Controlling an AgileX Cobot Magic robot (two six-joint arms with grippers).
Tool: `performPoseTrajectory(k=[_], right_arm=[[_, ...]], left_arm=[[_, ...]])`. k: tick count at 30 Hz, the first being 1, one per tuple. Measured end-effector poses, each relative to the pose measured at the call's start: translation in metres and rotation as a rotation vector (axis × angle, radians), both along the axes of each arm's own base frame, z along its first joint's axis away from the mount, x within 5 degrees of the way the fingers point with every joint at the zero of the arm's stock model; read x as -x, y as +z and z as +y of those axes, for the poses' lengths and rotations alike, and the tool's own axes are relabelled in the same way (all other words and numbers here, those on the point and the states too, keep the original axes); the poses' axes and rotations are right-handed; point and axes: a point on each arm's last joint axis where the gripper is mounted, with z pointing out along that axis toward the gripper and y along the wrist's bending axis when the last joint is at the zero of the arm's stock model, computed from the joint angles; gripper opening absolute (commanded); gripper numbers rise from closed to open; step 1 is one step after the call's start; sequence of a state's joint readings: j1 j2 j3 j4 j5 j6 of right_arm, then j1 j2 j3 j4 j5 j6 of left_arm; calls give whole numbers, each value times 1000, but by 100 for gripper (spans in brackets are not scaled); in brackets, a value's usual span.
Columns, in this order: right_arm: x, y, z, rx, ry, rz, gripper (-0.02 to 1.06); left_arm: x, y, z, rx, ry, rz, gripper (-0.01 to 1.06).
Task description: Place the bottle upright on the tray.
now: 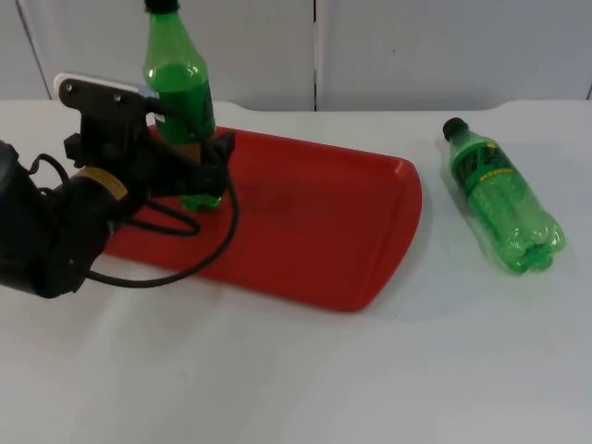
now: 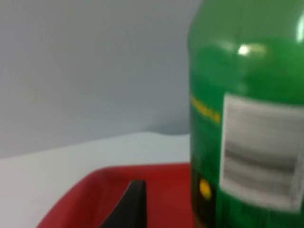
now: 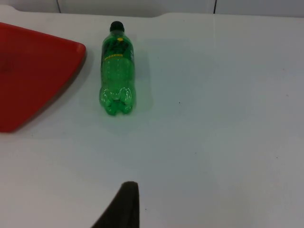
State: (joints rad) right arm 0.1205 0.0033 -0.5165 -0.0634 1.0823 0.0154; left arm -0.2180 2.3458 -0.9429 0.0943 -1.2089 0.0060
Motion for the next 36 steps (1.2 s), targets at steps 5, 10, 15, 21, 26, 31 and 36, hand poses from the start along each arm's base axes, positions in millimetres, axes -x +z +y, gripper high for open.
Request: performPoseTrajectory(k=[5, 10, 15, 21, 26, 31, 36], right_arm=[[0, 0, 0, 0, 0, 0, 104], [0, 0, 0, 0, 0, 0, 104], [0, 0, 0, 0, 0, 0, 104], [0, 0, 0, 0, 0, 0, 104], [0, 0, 0, 0, 0, 0, 104], [0, 0, 0, 0, 0, 0, 104], [0, 0, 0, 0, 0, 0, 104]], left_arm=[[14, -3, 3, -10, 0, 43, 105], [27, 3, 6, -15, 0, 62, 105], [39, 14, 8, -12, -12, 68, 105], [53, 30, 7, -15, -58, 57, 105], [68, 54, 9, 7, -60, 30, 105], [80, 90, 12, 38, -55, -10, 105], [87, 122, 15, 36, -36, 50, 105]])
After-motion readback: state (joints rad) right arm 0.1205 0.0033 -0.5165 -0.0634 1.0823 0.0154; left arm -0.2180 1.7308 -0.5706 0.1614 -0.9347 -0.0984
